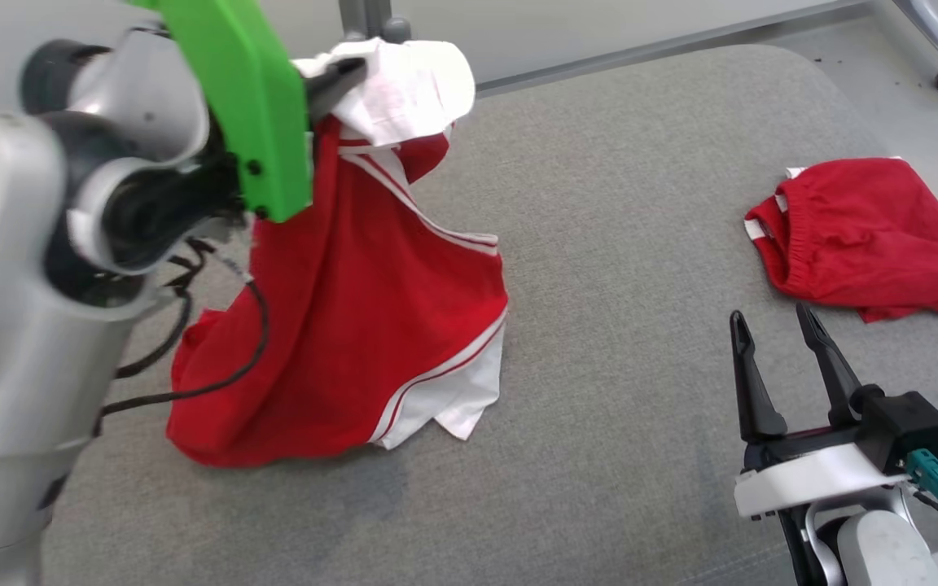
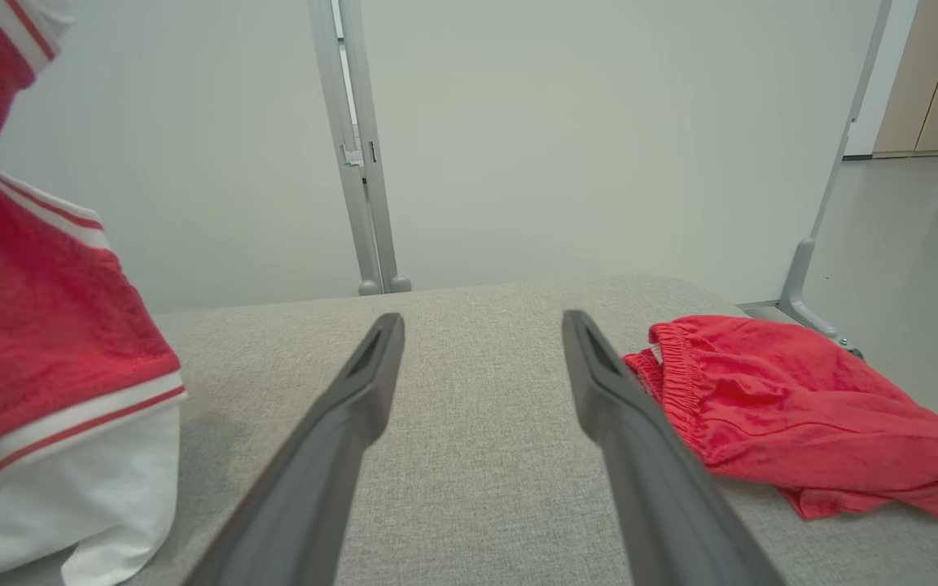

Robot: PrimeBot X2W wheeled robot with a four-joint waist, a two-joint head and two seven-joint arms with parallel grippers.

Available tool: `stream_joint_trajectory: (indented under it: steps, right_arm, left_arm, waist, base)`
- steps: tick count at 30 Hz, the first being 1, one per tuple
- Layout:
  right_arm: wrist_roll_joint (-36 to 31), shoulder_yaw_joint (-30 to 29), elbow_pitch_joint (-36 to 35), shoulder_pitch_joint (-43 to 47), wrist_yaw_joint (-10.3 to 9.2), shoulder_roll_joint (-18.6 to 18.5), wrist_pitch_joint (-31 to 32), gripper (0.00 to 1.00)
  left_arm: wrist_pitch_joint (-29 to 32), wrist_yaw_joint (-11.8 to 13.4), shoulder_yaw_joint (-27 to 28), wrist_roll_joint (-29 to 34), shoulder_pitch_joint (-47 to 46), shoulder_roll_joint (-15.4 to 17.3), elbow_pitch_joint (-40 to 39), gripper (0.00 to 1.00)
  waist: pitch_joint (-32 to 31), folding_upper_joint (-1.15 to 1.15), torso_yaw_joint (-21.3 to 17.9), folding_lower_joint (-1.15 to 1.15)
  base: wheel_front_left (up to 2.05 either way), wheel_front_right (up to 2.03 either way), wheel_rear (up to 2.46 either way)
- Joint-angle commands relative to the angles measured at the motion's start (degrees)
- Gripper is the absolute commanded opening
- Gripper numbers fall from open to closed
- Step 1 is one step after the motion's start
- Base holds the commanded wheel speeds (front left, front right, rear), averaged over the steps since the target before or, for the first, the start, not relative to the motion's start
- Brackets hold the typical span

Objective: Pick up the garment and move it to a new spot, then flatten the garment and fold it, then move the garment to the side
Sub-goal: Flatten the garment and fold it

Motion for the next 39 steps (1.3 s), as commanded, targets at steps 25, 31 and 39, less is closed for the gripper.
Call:
stream_joint_trajectory:
  steps: [25, 31, 39]
  right_arm:
    - [6.0, 5.4, 0.7, -2.4, 0.0, 0.0, -0.2, 1.0]
    - [7.1, 5.9, 0.8, -3.0, 0.0, -0.1, -0.2, 1.0]
    - [7.1, 5.2, 1.0, -3.4, -0.01, -0.1, -0.2, 1.0]
  left_arm:
    - [-51.0, -15.5, -26.7, 27.1, -14.3, 1.7, 31.0, 0.0]
    - [-57.1, -15.5, -32.9, 24.4, -17.2, 1.7, 39.2, 0.48]
    - [-55.3, -15.5, -37.7, 16.9, -18.1, 0.8, 42.5, 1.0]
  waist:
    - [11.3, 0.67, -19.1, 0.0]
    - [12.1, 0.67, -19.5, 0.0]
    - [12.6, 0.67, -17.7, 0.0]
  base:
    - [0.0, 0.0, 0.0]
    - [0.0, 0.0, 0.0]
    - [0.0, 0.0, 0.0]
